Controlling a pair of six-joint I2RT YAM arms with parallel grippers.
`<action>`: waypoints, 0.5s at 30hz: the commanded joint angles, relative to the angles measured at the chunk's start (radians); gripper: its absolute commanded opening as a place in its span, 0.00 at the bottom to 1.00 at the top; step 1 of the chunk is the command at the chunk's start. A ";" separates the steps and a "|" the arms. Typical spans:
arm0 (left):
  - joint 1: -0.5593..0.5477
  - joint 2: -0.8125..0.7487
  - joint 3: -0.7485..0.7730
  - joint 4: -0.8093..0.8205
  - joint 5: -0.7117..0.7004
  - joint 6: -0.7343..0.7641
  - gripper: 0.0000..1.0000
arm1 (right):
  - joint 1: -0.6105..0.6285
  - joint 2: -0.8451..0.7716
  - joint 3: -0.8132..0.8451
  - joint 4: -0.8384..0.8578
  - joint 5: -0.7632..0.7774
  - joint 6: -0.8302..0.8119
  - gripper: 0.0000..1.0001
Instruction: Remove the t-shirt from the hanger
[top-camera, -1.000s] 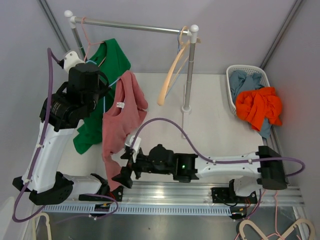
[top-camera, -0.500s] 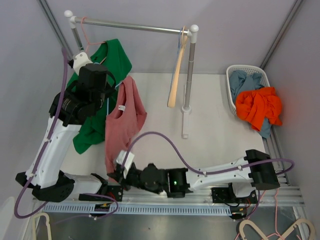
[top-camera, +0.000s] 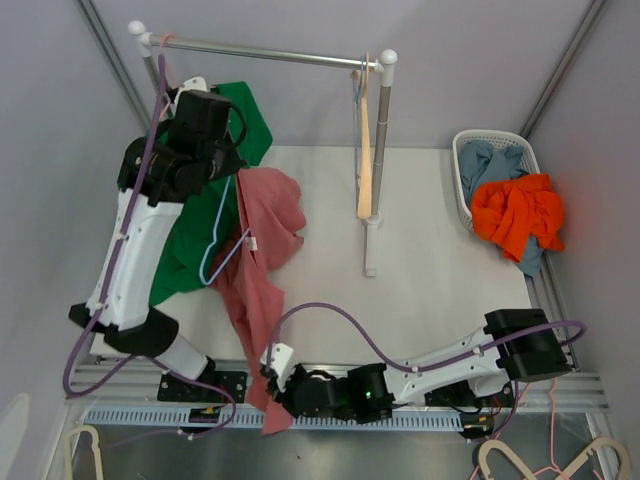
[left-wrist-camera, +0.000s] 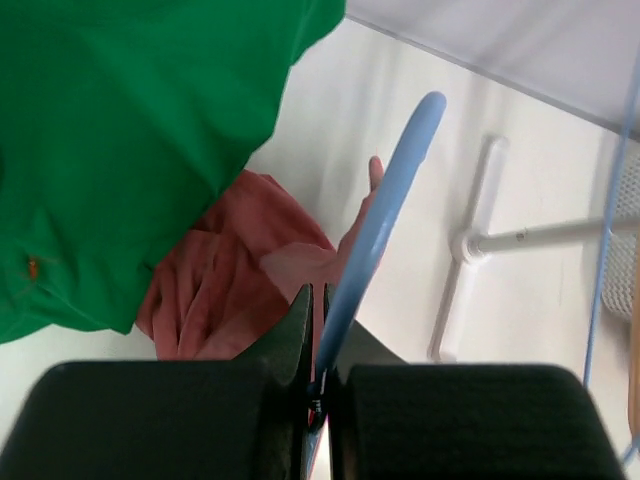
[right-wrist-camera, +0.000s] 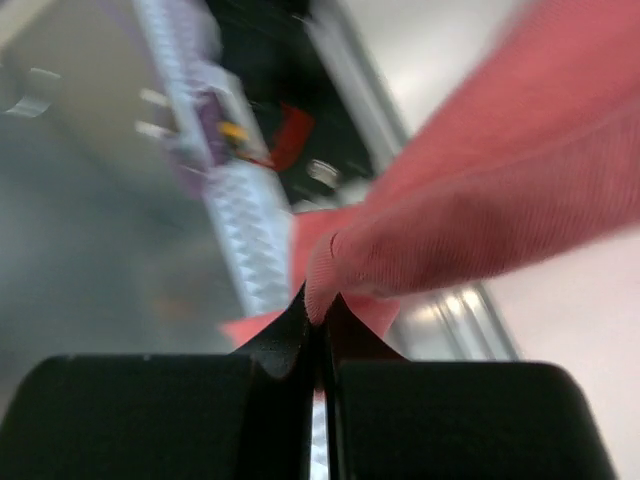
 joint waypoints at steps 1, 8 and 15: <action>0.006 -0.211 -0.110 0.153 0.114 0.057 0.01 | -0.064 -0.125 -0.022 -0.093 0.106 0.132 0.00; -0.040 -0.803 -0.741 0.498 0.418 0.227 0.01 | -0.343 -0.276 -0.025 -0.463 0.288 0.379 0.00; -0.040 -1.190 -0.845 0.472 0.434 0.368 0.01 | -0.595 -0.319 -0.082 -0.542 0.169 0.352 0.00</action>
